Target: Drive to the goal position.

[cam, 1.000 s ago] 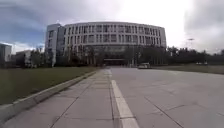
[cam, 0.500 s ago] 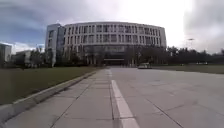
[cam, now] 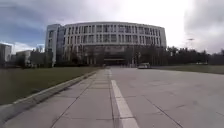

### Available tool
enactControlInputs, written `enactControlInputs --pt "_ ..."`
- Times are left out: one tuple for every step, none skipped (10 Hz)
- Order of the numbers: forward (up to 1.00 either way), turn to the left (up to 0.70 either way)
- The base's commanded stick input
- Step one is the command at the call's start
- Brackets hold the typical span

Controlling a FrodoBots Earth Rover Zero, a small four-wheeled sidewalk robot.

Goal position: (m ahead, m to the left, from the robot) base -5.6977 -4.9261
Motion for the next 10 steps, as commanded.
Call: enactControlInputs --pt "0.05 0.0" --pt "0.05 0.0" --pt "0.05 0.0" --pt "0.05 0.0" --pt "0.05 0.0" --pt "0.05 0.0" --pt "0.05 0.0" --pt "0.05 0.0" --pt "0.05 0.0" --pt "0.05 0.0"
